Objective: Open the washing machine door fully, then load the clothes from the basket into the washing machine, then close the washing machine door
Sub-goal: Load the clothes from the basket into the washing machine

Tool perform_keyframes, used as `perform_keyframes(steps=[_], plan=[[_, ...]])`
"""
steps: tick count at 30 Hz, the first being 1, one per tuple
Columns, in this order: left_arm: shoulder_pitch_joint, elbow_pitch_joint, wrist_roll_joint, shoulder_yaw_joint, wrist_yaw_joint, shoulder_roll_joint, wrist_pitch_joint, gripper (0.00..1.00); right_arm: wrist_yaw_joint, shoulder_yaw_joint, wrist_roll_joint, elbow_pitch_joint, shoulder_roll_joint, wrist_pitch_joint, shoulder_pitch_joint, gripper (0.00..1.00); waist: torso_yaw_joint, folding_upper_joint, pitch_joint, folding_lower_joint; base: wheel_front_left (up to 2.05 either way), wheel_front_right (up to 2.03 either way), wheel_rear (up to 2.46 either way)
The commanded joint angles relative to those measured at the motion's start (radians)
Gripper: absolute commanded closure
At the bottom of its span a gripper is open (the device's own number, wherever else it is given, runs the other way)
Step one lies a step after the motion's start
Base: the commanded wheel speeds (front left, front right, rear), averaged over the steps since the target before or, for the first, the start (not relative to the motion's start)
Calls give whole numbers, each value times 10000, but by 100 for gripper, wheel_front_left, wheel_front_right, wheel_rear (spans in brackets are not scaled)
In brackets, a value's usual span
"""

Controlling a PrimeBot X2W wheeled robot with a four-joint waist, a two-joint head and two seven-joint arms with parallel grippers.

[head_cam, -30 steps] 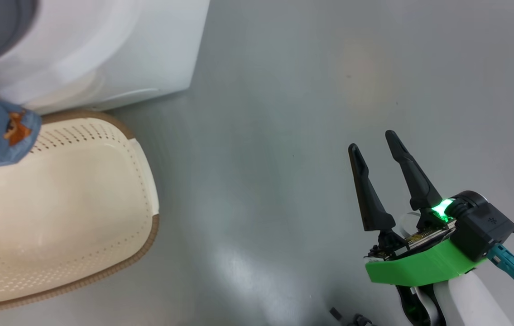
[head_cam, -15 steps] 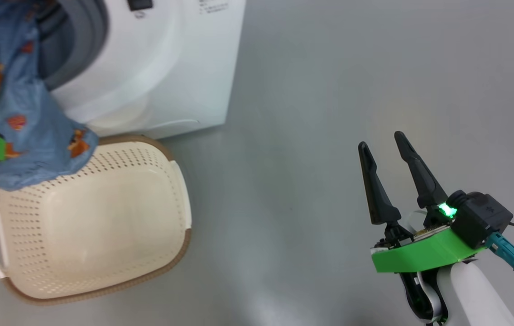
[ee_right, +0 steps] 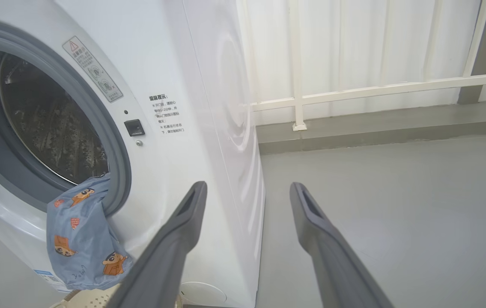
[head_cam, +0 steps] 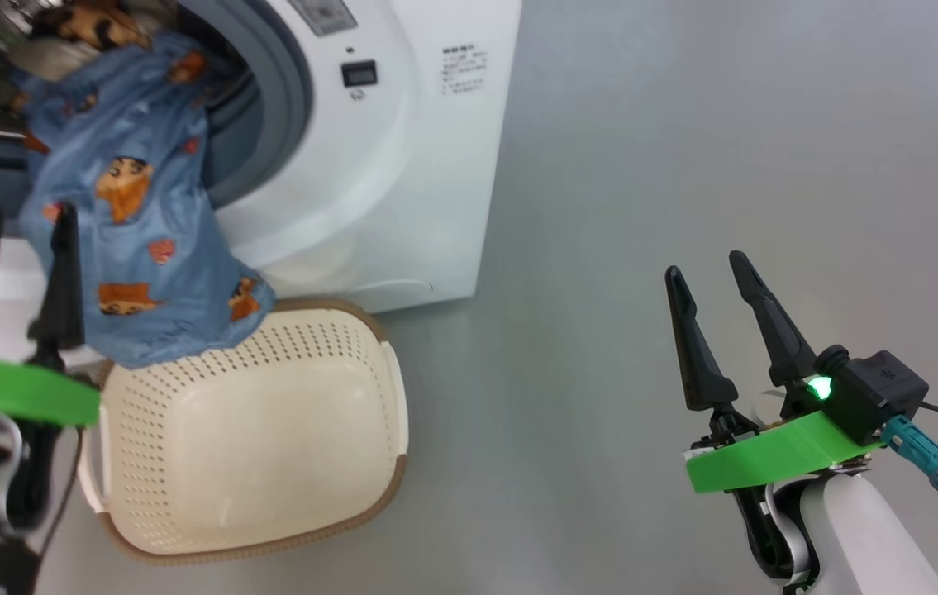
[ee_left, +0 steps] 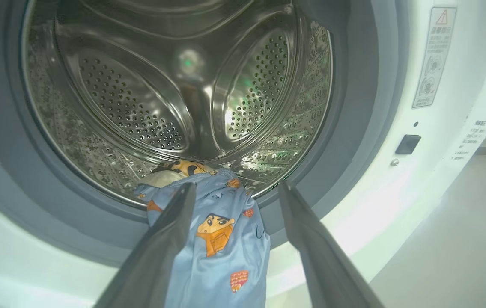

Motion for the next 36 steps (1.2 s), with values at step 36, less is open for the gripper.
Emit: perform_keyframes(steps=[36], plan=[[4586, -2847, 1436, 2908, -21, -1182, -64, 0, 56, -196, -206, 516, -56, -80, 460, 0, 557, 0, -2105, 0, 0, 0, 0]])
